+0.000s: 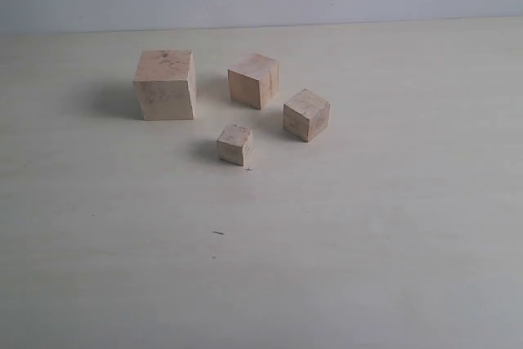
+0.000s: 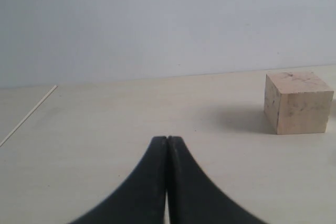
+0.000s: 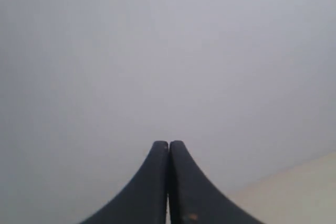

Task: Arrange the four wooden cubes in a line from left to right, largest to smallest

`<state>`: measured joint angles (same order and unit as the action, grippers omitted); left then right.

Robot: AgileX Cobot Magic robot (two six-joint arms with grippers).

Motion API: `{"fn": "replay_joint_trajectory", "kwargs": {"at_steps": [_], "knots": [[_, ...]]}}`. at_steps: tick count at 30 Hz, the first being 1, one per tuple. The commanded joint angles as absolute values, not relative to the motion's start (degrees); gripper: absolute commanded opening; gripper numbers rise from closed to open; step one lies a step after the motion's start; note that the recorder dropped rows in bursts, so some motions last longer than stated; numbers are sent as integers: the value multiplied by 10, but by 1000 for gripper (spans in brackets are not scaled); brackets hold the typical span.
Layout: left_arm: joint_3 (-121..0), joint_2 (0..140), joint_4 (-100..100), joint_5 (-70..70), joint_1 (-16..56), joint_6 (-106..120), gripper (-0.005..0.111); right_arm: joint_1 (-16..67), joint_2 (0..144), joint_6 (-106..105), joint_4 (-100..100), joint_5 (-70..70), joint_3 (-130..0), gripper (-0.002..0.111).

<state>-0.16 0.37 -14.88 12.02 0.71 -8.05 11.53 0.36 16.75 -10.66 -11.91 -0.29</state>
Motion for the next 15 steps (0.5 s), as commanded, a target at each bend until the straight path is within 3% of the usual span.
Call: {"fn": "replay_joint_trajectory", "kwargs": {"at_steps": [1,5,8,15], "knots": [[0,0,-143,119,6,-79,0,112,0,195,-117,-328,0,0],[0,0,-143,119,6,-79,0,112,44,110,-130,-315,-93,0],[0,0,-143,119,6,-79,0,112,170,79,-127,-251,-190,0],[0,0,-143,119,6,-79,0,151,604,114,-13,145,-523,0]]}}
